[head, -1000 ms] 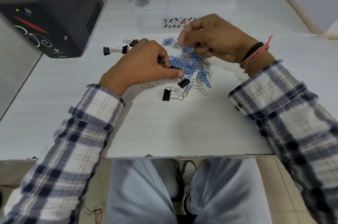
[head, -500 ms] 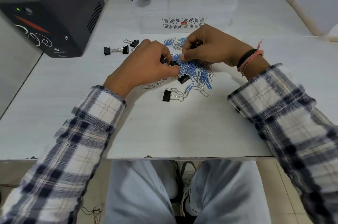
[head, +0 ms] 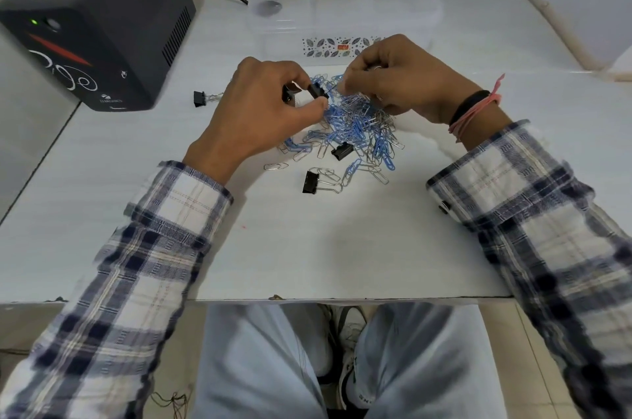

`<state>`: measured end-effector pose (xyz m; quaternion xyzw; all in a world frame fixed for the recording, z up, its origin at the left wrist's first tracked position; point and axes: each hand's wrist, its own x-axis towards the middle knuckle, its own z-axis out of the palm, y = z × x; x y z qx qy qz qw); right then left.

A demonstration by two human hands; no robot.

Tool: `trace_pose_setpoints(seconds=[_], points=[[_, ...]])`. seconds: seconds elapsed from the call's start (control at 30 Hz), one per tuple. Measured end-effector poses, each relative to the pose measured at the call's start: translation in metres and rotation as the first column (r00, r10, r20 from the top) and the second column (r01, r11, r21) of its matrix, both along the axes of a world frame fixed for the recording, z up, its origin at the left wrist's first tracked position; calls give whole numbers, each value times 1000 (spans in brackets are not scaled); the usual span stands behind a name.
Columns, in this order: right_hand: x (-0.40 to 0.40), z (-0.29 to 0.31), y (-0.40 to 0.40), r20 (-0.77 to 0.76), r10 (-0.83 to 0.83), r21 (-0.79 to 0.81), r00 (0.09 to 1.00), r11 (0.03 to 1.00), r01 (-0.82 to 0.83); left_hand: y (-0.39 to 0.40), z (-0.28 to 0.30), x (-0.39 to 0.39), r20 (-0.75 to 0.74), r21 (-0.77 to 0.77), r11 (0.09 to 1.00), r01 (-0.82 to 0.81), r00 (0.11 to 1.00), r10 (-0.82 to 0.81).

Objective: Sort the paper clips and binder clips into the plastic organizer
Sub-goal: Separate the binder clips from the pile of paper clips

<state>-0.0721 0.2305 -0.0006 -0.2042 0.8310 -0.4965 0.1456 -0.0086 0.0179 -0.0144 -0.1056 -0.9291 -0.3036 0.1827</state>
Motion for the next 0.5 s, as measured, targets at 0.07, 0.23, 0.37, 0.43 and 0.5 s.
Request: trace_pose_setpoints(seconds=[0.07,0.23,0.37,0.43,0.5], points=[[1,-1,-3,94,34,-42,995,999,-30,1,0,1,-32,11,1000,15,999,-15],[0,0,-3,195,73,-142,978,989,-45,1,2,2,-62,24,999,43,997,-42],[-4,4,4,200,17,-175,980,984,19,-2,3,1,-53,59,998,38,998,-35],[-5,3,5,170,-19,-154,985,987,46,-3,3,1,-44,76,997,32,999,-29],[-5,2,5,145,-34,-127,989,990,53,-3,3,1,-37,99,995,16,999,-13]])
